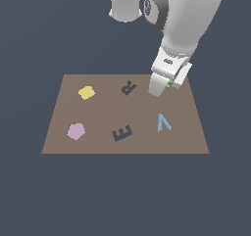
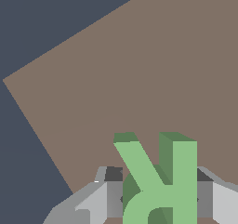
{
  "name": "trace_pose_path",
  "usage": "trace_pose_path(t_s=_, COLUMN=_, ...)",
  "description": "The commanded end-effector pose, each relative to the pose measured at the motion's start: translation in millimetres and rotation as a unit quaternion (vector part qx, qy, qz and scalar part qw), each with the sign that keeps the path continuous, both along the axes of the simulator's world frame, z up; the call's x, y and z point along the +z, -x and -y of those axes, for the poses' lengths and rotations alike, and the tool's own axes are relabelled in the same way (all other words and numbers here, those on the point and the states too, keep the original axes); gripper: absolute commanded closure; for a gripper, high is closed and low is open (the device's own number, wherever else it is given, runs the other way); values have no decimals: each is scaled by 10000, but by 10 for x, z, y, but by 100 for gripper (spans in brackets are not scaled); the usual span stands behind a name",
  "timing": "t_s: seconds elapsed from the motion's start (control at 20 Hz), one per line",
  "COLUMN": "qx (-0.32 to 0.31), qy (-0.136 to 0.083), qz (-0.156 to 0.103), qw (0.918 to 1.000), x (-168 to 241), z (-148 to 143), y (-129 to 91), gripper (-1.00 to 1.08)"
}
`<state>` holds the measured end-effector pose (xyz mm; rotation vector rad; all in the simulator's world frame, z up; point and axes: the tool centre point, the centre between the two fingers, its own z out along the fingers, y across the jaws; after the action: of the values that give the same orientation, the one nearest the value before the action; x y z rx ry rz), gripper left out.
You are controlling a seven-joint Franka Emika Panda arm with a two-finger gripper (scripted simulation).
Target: Insert a designated object into the corresponding slot on a board.
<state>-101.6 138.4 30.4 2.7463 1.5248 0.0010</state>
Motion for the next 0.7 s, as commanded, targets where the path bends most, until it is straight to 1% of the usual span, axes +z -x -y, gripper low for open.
trace_pose_path(t_s=0.0, qx=3, qy=0, qz=-5, qw=10000, x=-5, z=-3, y=4, gripper=108)
trace_pose_path(t_s=0.65, qx=59, qy=0, qz=-4, qw=10000, x=33, z=4, y=7, gripper=108)
